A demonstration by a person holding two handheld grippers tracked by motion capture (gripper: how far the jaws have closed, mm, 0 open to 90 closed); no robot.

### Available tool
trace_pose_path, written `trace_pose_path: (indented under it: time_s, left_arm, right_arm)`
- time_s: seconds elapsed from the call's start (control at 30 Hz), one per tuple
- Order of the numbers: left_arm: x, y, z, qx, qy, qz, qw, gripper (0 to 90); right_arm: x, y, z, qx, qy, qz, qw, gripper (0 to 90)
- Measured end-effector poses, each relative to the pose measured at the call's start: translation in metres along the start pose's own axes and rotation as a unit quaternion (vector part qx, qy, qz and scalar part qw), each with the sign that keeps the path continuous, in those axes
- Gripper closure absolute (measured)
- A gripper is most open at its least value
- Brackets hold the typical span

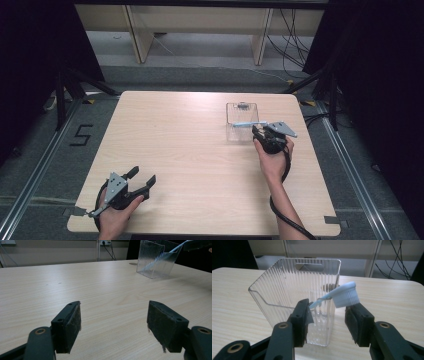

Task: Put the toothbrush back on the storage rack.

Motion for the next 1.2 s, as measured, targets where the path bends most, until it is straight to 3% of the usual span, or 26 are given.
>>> trace_pose_path:
  time_s: [0.07, 0.17, 0.27, 0.3, 0.37, 0.4, 0.47, 0.53, 0.57, 0.63, 0.73, 0.8, 0.83, 0.87, 0.9, 0.93, 0.97, 1.0, 1.03, 1.2]
  left_arm:
    - [0.000, 0.000, 0.000, 0.000, 0.000, 0.000, 1.0000, 26.9]
    - [0.000, 0.000, -0.001, 0.008, -0.003, 0.001, 1.0000, 26.8]
    - [0.000, 0.000, 0.001, -0.003, 0.002, -0.001, 1.0000, 26.8]
    - [0.000, 0.000, 0.000, -0.002, 0.002, -0.001, 1.0000, 26.8]
    - [0.000, 0.000, 0.000, -0.002, 0.002, -0.001, 1.0000, 26.8]
    - [0.000, 0.000, -0.001, 0.008, -0.002, 0.001, 1.0000, 26.8]
    - [0.000, 0.000, -0.001, 0.009, -0.003, 0.001, 1.0000, 26.8]
    - [0.000, 0.000, 0.000, -0.002, 0.002, -0.001, 1.0000, 26.8]
    - [0.000, 0.000, 0.000, -0.001, 0.002, -0.001, 1.0000, 26.8]
    - [0.000, 0.000, -0.001, 0.009, -0.002, 0.002, 1.0000, 26.8]
    - [0.000, 0.000, 0.000, -0.002, 0.002, -0.001, 1.0000, 26.8]
    - [0.000, 0.000, 0.001, -0.002, 0.002, -0.001, 1.0000, 26.8]
    - [0.000, 0.000, -0.001, 0.009, -0.002, 0.001, 1.0000, 26.8]
    - [0.000, 0.000, -0.001, 0.007, -0.001, 0.001, 1.0000, 26.8]
    - [0.000, 0.000, 0.000, -0.002, 0.003, -0.001, 1.0000, 26.8]
    - [0.000, 0.000, 0.001, -0.002, 0.003, -0.002, 1.0000, 26.8]
    - [0.000, 0.000, 0.001, -0.002, 0.003, -0.001, 1.0000, 26.8]
    - [0.000, 0.000, -0.001, 0.008, -0.001, 0.001, 1.0000, 26.8]
    - [0.000, 0.000, -0.001, 0.008, -0.001, 0.001, 1.0000, 26.8]
    - [0.000, 0.000, 0.001, -0.002, 0.003, -0.002, 1.0000, 26.8]
  right_arm:
    - [0.004, -0.001, 0.000, 0.000, 0.003, 0.027, 0.9996, 54.7]
    - [0.002, -0.004, 0.002, -0.006, 0.002, 0.008, 0.9999, 54.1]
    - [0.005, -0.005, 0.004, -0.011, 0.002, 0.026, 0.9996, 53.8]
    - [0.004, -0.007, 0.005, -0.018, 0.000, 0.016, 0.9997, 53.6]
    - [0.006, -0.007, 0.006, -0.018, 0.012, 0.027, 0.9994, 53.6]
    - [0.006, -0.008, 0.007, -0.021, 0.006, 0.018, 0.9996, 53.5]
    - [0.008, -0.010, 0.009, -0.026, 0.005, 0.022, 0.9994, 53.3]
    - [0.010, -0.011, 0.011, -0.032, -0.003, 0.031, 0.9990, 53.1]
    - [0.009, -0.012, 0.013, -0.040, -0.002, 0.022, 0.9989, 53.0]
    - [0.013, -0.013, 0.014, -0.043, 0.003, 0.030, 0.9986, 52.8]
    - [0.017, -0.015, 0.019, -0.051, -0.001, 0.036, 0.9981, 52.7]
    - [0.018, -0.017, 0.022, -0.057, 0.002, 0.032, 0.9979, 52.6]
    - [0.019, -0.018, 0.024, -0.062, -0.002, 0.033, 0.9975, 52.5]
    - [0.018, -0.019, 0.027, -0.070, -0.006, 0.017, 0.9974, 52.4]
    - [0.022, -0.019, 0.027, -0.067, -0.001, 0.036, 0.9971, 52.3]
    - [0.021, -0.020, 0.030, -0.077, -0.007, 0.021, 0.9968, 52.1]
    - [0.024, -0.021, 0.030, -0.073, 0.004, 0.033, 0.9968, 52.1]
    - [0.023, -0.022, 0.033, -0.078, -0.002, 0.024, 0.9966, 52.1]
    - [0.025, -0.022, 0.035, -0.082, 0.003, 0.034, 0.9961, 52.1]
    - [0.029, -0.025, 0.046, -0.086, 0.004, 0.040, 0.9955, 52.1]
Point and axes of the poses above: each handheld gripper's, and its own axes: z roughly backward along the jaws, y roughly out of its top, x roughly to its right, the point moved 4 cm from there along -z, roughly forward along the jaws, and after that the axes turned 5 degrees about x, right-handed, at the moved point
